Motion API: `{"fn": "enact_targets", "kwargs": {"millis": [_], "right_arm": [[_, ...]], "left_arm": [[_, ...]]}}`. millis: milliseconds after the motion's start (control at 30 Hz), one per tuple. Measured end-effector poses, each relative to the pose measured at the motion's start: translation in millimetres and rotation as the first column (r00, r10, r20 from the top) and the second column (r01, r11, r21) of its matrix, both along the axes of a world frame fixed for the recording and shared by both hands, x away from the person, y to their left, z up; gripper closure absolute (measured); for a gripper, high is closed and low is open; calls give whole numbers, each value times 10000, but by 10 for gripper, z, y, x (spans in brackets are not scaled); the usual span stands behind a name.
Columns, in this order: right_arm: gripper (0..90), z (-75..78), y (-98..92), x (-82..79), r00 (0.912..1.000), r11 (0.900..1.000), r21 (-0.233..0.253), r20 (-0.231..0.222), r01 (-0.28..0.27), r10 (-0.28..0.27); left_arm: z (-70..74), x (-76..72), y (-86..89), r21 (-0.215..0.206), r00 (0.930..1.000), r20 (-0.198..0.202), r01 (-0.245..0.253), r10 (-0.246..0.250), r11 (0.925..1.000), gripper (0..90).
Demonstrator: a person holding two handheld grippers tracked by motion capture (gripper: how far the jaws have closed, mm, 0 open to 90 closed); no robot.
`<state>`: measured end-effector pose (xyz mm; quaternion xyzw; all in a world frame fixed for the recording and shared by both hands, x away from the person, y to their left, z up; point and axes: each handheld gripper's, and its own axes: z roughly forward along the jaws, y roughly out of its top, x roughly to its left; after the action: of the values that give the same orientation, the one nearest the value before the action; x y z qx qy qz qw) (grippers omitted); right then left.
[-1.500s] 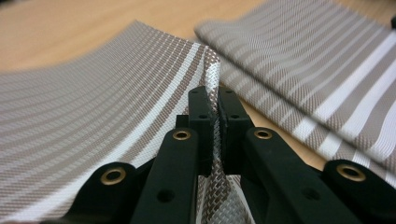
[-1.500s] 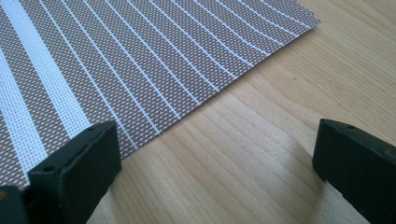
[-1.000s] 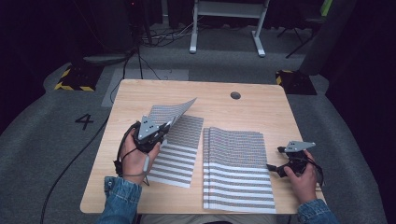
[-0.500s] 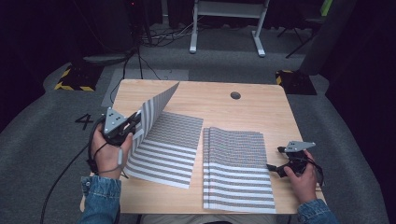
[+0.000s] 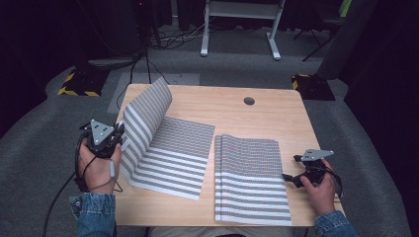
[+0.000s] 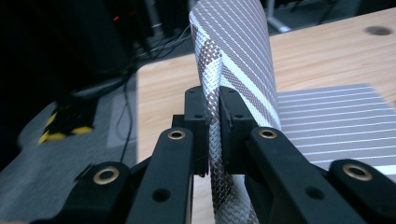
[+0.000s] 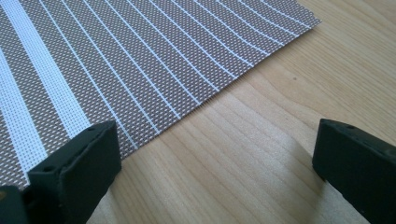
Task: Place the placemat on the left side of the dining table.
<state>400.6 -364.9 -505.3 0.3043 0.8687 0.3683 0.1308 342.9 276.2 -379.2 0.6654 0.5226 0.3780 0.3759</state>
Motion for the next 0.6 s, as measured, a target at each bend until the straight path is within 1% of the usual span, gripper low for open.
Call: {"fn": "enact_targets", "kwargs": {"millis": [33, 67, 100, 133, 167, 200, 233, 267, 300, 333, 367, 400, 433, 467, 500, 533, 567, 600], "right_arm": [[12, 0, 0, 0, 10000, 10000, -3, -1, 2, -2], [12, 0, 0, 0, 10000, 10000, -3, -1, 2, -2], [12, 0, 0, 0, 10000, 10000, -2, -5, 3, -3], [12, 0, 0, 0, 10000, 10000, -1, -2, 2, -2], [12, 0, 0, 0, 10000, 10000, -1, -5, 2, -2], [12, 0, 0, 0, 10000, 10000, -1, -4, 5, -5], [12, 0, 0, 0, 10000, 10000, -1, -4, 5, -5], [12, 0, 0, -1, 10000, 10000, -3, -6, 7, -7], [12, 0, 0, 0, 10000, 10000, -2, -1, 5, -5], [12, 0, 1, -1, 10000, 10000, -4, -3, 6, -6], [12, 0, 1, -1, 10000, 10000, -2, -4, 5, -5], [12, 0, 1, -1, 10000, 10000, -2, -2, 5, -5], [12, 0, 1, 0, 10000, 10000, 0, -1, 4, -4], [12, 0, 1, -1, 10000, 10000, -1, -3, 7, -7], [12, 0, 1, -1, 10000, 10000, -3, -3, 6, -6], [12, 0, 1, -1, 10000, 10000, -3, -2, 5, -5], [12, 0, 1, -1, 10000, 10000, 0, -5, 8, -8], [12, 0, 1, -1, 10000, 10000, -2, 0, 5, -5]], "left_arm": [[-6, -11, 18, -21, 9998, -34, -187, 187, 9998, 834], [-6, -11, 18, -21, 9998, -34, -187, 187, 9998, 835], [-21, -29, 56, 15, 9986, -214, -484, 485, 9988, 834], [-31, -34, 74, -11, 9972, -377, -650, 649, 9979, 826], [-37, -38, 96, -21, 9951, -555, -824, 821, 9966, 799], [-41, -45, 117, -38, 9934, -513, -1028, 1024, 9947, 745], [-41, -45, 117, -38, 9934, -513, -1028, 1024, 9947, 659], [-42, -52, 132, -32, 9911, -351, -1289, 1287, 9917, 659], [-42, -59, 140, 121, 9873, -177, -1579, 1581, 9874, 535], [-29, -73, 143, 201, 9847, -10, -1743, 1744, 9845, 426], [-21, -74, 128, 75, 9862, 43, -1653, 1653, 9862, 410], [-12, -67, 102, -56, 9896, 65, -1439, 1439, 9896, 396], [-11, -59, 74, -132, 9915, 54, -1302, 1303, 9914, 387], [-11, -42, 22, -158, 9949, -32, -1009, 1009, 9948, 380], [-16, -27, -14, -186, 9961, -34, -883, 882, 9959, 376], [-26, -2, -76, -278, 9983, -139, -575, 572, 9980, 372], [-31, 13, -114, -329, 9991, -208, -377, 370, 9987, 368], [-43, 39, -183, -446, 9996, -292, -41, 28, 9990, 364]]}}
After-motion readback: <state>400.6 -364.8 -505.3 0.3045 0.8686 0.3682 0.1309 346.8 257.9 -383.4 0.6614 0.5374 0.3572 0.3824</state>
